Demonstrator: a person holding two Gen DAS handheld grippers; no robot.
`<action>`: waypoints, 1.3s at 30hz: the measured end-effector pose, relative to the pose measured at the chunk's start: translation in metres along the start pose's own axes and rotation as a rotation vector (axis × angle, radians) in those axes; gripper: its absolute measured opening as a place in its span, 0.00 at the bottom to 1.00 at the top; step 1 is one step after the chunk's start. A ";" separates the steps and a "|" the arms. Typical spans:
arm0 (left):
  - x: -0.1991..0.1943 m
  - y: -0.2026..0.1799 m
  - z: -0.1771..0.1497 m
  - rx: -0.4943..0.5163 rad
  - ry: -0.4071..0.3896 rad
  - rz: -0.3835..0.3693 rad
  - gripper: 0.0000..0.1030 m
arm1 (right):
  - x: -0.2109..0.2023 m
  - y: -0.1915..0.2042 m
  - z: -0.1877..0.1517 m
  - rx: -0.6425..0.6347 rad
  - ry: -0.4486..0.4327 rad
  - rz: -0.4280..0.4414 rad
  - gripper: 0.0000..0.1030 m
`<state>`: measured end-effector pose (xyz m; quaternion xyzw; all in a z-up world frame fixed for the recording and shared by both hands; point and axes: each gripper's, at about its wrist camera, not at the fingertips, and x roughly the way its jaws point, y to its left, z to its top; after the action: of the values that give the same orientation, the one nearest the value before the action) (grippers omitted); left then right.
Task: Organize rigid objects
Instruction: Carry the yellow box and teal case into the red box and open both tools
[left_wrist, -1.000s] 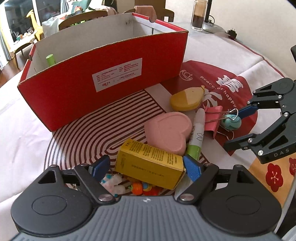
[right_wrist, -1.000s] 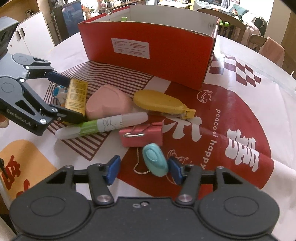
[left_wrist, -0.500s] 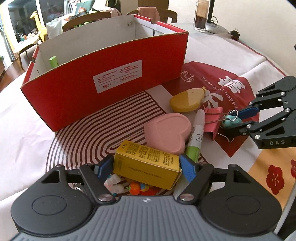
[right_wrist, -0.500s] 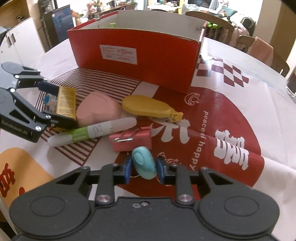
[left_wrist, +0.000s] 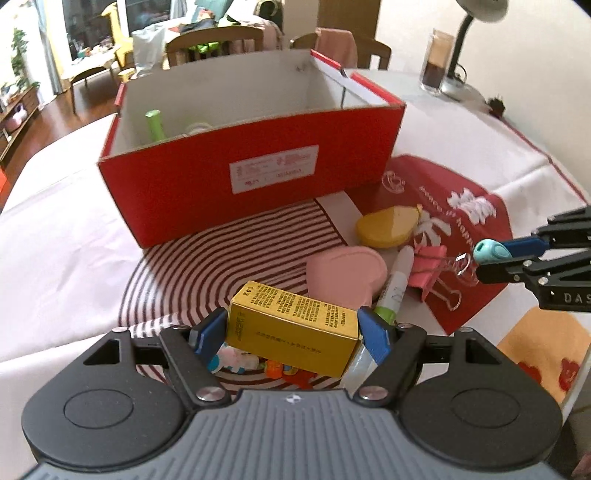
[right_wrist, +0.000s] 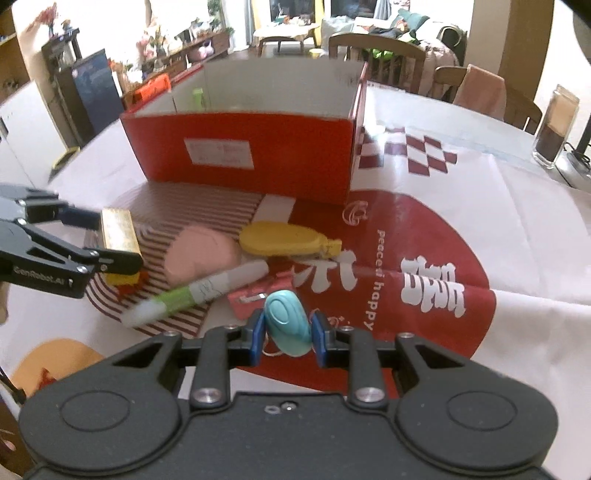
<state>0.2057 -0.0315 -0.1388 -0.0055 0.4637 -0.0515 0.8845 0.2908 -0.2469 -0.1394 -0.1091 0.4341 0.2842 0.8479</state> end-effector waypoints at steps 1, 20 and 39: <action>-0.005 0.000 0.002 -0.015 -0.005 -0.003 0.74 | -0.004 0.002 0.002 0.006 -0.010 -0.001 0.26; -0.067 0.017 0.059 -0.126 -0.157 0.028 0.74 | -0.044 0.026 0.089 -0.003 -0.165 0.023 0.26; -0.035 0.039 0.126 -0.119 -0.170 0.117 0.74 | -0.005 0.013 0.168 -0.067 -0.194 0.032 0.26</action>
<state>0.2932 0.0061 -0.0405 -0.0354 0.3887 0.0286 0.9202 0.3937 -0.1657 -0.0338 -0.1023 0.3421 0.3210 0.8772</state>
